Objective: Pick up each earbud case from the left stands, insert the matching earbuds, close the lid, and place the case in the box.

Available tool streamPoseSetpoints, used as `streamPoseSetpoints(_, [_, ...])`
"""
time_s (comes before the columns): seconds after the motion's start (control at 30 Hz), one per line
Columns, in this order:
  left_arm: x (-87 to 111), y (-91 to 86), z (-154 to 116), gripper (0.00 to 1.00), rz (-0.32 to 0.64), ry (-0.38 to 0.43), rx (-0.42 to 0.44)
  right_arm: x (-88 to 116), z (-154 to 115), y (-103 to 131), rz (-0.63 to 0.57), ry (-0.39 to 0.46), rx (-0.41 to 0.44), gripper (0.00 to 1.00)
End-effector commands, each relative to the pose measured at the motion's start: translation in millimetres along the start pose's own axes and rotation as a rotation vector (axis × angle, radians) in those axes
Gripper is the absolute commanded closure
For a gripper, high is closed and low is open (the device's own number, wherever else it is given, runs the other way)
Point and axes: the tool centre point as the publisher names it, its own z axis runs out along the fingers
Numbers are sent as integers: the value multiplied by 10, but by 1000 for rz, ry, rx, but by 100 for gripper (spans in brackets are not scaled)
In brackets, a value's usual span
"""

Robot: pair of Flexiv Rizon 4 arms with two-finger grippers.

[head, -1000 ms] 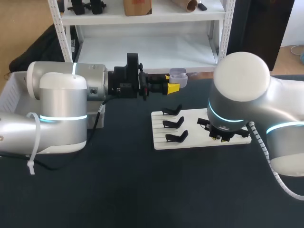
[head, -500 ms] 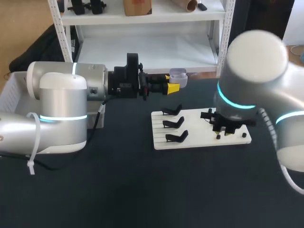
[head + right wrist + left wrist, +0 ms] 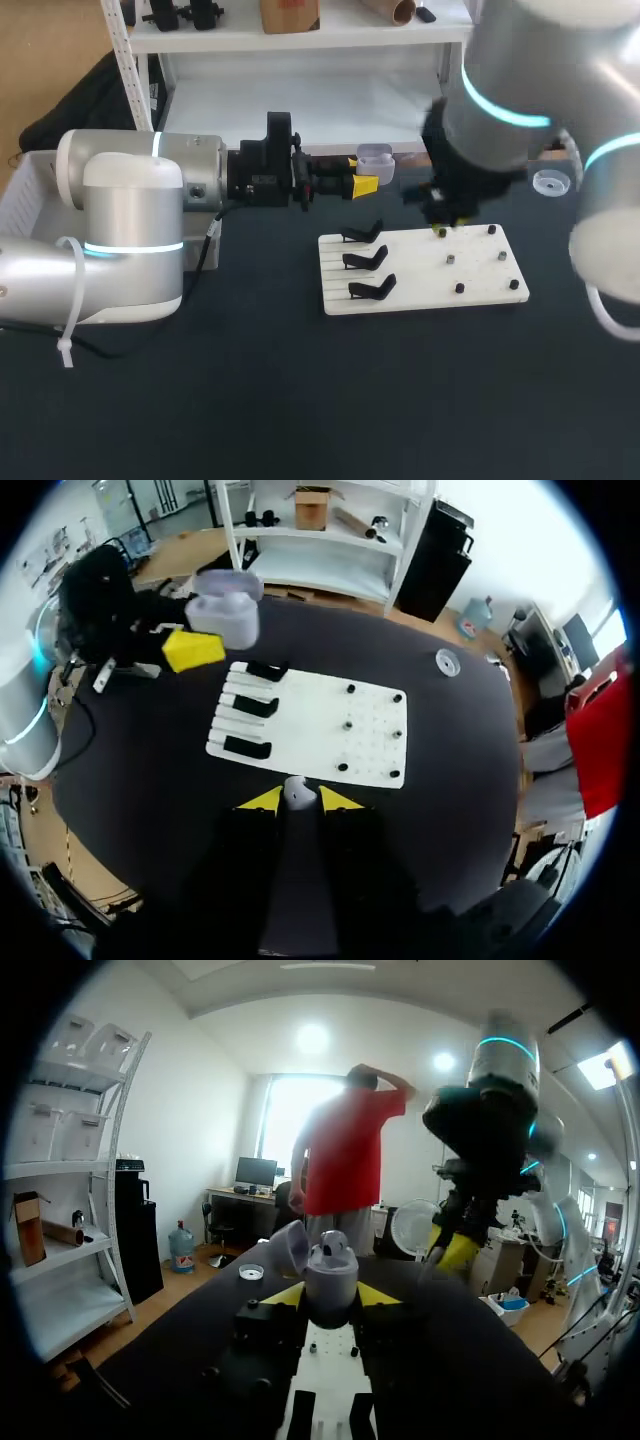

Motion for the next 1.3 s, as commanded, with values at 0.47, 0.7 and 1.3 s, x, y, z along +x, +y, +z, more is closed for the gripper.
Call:
streamPoseSetpoints(0.47, [4,-1,-1,100,1,-2,-1,-676,-547,514,-172,-139,-61,100])
streamPoseSetpoints(0.7, [4,-1,-1,100,1,-2,-1,-845,-407,607,-280,-83,-85,100])
streamPoseSetpoints(1.3, [4,-1,-1,100,1,-2,-1,-1065,-157,513,-343,36,-114,100])
